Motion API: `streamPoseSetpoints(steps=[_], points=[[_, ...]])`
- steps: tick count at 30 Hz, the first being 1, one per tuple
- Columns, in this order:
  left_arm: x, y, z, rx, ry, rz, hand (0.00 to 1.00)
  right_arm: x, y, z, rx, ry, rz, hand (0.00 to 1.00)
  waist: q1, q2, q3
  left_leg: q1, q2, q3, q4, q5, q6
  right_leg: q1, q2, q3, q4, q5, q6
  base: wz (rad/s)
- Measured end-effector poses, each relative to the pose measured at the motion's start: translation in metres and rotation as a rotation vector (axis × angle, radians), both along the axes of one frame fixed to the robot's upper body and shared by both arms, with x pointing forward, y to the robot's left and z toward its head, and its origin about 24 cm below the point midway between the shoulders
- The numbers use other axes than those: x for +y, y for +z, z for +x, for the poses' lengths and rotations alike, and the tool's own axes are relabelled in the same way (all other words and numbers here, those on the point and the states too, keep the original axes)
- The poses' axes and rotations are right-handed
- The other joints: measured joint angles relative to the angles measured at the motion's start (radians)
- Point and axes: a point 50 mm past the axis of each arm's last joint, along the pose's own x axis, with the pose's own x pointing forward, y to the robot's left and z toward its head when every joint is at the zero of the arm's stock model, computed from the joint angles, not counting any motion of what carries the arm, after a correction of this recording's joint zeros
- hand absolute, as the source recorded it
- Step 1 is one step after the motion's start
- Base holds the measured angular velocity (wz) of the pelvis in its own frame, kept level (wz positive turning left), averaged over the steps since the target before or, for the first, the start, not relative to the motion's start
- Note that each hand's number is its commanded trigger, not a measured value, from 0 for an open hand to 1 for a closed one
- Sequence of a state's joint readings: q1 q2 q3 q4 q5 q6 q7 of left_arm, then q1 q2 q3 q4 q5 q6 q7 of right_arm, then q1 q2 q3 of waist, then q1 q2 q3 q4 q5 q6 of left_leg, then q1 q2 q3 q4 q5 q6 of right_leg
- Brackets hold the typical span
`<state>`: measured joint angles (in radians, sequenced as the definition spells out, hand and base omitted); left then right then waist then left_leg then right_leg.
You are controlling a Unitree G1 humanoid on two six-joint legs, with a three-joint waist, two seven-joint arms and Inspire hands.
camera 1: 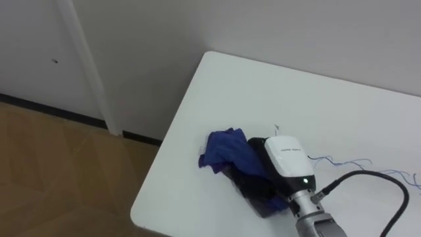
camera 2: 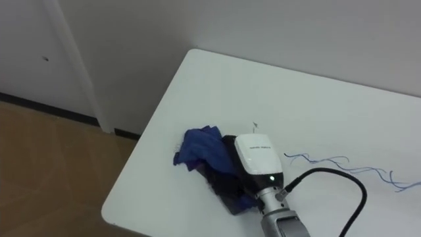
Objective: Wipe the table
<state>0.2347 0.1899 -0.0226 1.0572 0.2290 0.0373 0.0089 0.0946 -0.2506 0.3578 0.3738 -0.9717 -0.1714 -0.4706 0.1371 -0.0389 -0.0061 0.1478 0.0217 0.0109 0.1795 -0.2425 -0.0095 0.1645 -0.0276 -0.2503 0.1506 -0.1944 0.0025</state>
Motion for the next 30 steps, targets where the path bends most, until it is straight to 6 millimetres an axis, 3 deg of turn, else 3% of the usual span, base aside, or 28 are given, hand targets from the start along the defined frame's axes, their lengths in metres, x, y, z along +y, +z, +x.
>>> streamPoseSetpoints(steps=[5, 11, 15, 17, 19, 23, 28, 30], points=[[-0.005, -0.002, -0.004, 0.029, 0.011, -0.008, 0.00, -0.001, 0.000, 0.004, 0.033, -0.049, 0.041, 1.00, 0.008, 0.006, -0.0006, -0.008, 0.000, 0.000, 0.002, 0.002, 0.003, -0.007, 0.000, 0.001, 0.003, 0.000, 0.000, 0.01], [-0.008, -0.003, -0.009, 0.047, 0.023, -0.016, 0.00, -0.008, 0.003, 0.035, 0.058, -0.095, 0.092, 1.00, 0.012, 0.009, 0.0014, -0.036, 0.001, 0.002, 0.010, 0.004, 0.006, -0.036, 0.000, 0.004, 0.014, 0.003, -0.002, 0.00], [-0.007, -0.002, -0.006, 0.039, 0.022, -0.031, 0.00, -0.044, 0.009, 0.070, 0.064, -0.298, 0.169, 1.00, 0.009, 0.019, 0.0098, -0.079, -0.004, -0.012, 0.028, 0.007, 0.010, -0.068, -0.007, -0.008, 0.022, 0.008, 0.000, 0.10], [-0.005, -0.002, -0.008, 0.044, 0.024, -0.031, 0.00, -0.064, 0.010, 0.075, 0.062, -0.404, 0.215, 1.00, 0.007, 0.023, 0.0105, -0.092, -0.009, -0.021, 0.028, 0.011, 0.012, -0.076, -0.011, -0.020, 0.021, 0.008, 0.000, 0.24], [-0.001, -0.001, -0.010, 0.047, 0.042, -0.032, 0.00, -0.091, 0.015, 0.074, 0.040, -0.494, 0.231, 1.00, 0.006, 0.021, 0.0091, -0.104, -0.017, -0.039, 0.027, 0.018, 0.015, -0.084, -0.017, -0.028, 0.018, 0.009, 0.003, 0.24], [0.009, 0.002, -0.019, 0.060, 0.060, -0.008, 0.00, -0.126, 0.010, 0.061, 0.036, -0.649, 0.230, 1.00, 0.001, 0.021, 0.0067, -0.101, -0.021, -0.044, 0.026, 0.020, 0.018, -0.078, -0.022, -0.038, 0.015, 0.009, 0.003, 0.20], [0.023, 0.007, -0.027, 0.066, 0.081, 0.031, 0.00, -0.166, -0.003, 0.024, 0.050, -0.868, 0.226, 1.00, -0.026, 0.000, -0.0053, -0.093, -0.024, -0.039, 0.025, 0.023, 0.022, -0.058, -0.026, -0.033, 0.015, 0.009, 0.004, 0.24], [0.027, 0.009, -0.031, 0.072, 0.098, 0.042, 0.00, -0.174, -0.010, 0.007, 0.066, -0.929, 0.228, 1.00, -0.030, -0.003, -0.0031, -0.071, -0.025, -0.039, 0.022, 0.023, 0.022, -0.033, -0.026, -0.027, 0.011, 0.009, 0.004, 0.06]])
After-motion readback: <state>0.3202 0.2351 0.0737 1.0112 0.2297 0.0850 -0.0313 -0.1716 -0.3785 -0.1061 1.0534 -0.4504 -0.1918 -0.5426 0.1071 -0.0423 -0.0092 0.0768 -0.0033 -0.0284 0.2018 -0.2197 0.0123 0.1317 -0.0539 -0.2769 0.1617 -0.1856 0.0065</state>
